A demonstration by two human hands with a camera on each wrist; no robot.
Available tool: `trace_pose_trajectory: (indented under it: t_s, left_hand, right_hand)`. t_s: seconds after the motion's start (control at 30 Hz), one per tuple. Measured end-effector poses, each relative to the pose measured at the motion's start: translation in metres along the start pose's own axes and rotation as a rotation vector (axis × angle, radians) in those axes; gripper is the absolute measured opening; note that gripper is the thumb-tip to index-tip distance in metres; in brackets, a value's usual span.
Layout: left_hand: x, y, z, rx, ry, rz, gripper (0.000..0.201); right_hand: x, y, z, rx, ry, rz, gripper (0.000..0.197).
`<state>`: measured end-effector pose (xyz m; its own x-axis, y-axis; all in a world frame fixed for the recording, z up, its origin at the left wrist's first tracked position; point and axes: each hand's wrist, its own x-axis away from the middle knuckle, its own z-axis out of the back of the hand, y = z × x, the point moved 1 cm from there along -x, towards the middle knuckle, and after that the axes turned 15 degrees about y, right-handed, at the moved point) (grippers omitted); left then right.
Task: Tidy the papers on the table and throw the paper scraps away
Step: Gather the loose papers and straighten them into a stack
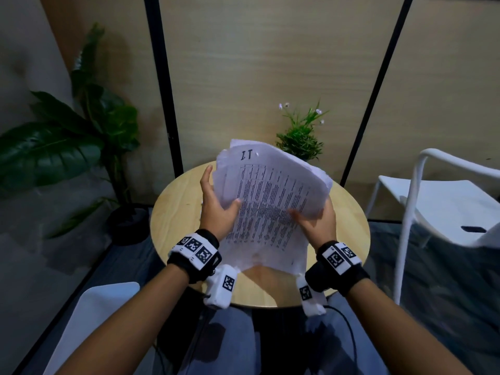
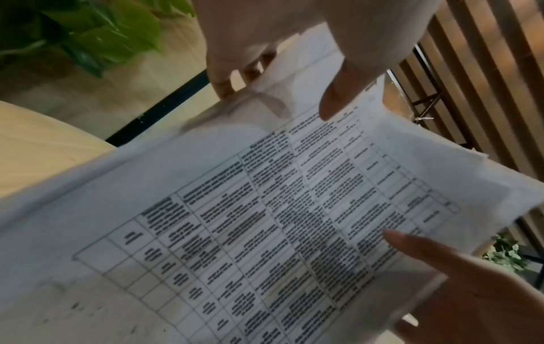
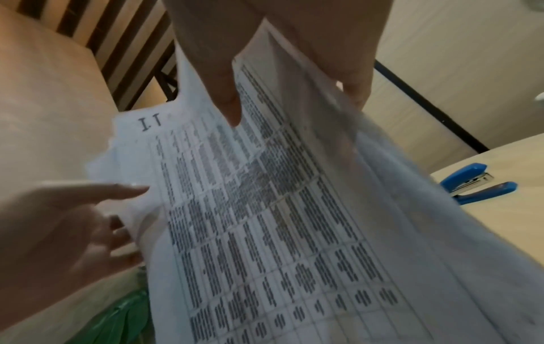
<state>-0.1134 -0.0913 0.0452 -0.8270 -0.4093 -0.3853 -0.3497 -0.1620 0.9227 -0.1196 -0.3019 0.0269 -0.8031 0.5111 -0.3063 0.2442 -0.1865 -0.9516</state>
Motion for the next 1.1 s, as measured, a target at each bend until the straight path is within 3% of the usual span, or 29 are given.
trace_pose_trajectory:
  t_s: [0.17,0.27,0.33,0.47,0.6,0.7,0.77,0.87,1.0,1.1]
  left_hand:
    - [-0.009,-0.005,0.000,-0.117,-0.011,0.090,0.052]
    - [-0.010,0.009,-0.007,-0.099,0.040,0.030,0.040]
    - [-0.011,0.020,-0.010,-0.014,0.091,-0.022,0.041]
    - [-0.005,0.018,-0.008,0.050,0.113,-0.037,0.046]
    - [0.009,-0.023,0.005,-0.064,0.015,0.073,0.058]
    - [0.012,-0.039,0.010,-0.095,-0.074,0.154,0.063]
    - [0.010,-0.036,0.008,-0.123,-0.087,0.114,0.057]
    - [0.003,-0.016,0.002,-0.135,0.004,0.017,0.043]
    - [0.012,0.007,-0.008,-0.072,0.065,-0.101,0.046]
    - [0.029,-0.015,-0.015,-0.111,0.084,-0.076,0.055]
  right_hand:
    - [-0.005,-0.012,-0.004,-0.066,-0.032,-0.090,0.041]
    - [-0.002,-0.029,-0.014,-0.091,0.025,-0.045,0.027]
    - [-0.001,-0.042,-0.018,-0.176,0.062,0.019,0.027]
    - [0.002,-0.037,-0.010,-0.192,0.047,0.132,0.052]
    - [0.011,0.000,0.000,-0.054,-0.007,-0.072,0.062]
    - [0.010,0.008,0.000,0.011,-0.008,-0.067,0.041]
    - [0.005,0.000,-0.005,0.054,0.029,-0.017,0.023]
    - [0.001,-0.022,-0.014,-0.093,0.041,-0.008,0.031]
    - [0.015,-0.043,-0.022,-0.209,0.008,0.172,0.032]
    - [0.033,-0.027,-0.027,-0.203,0.010,0.127,0.031]
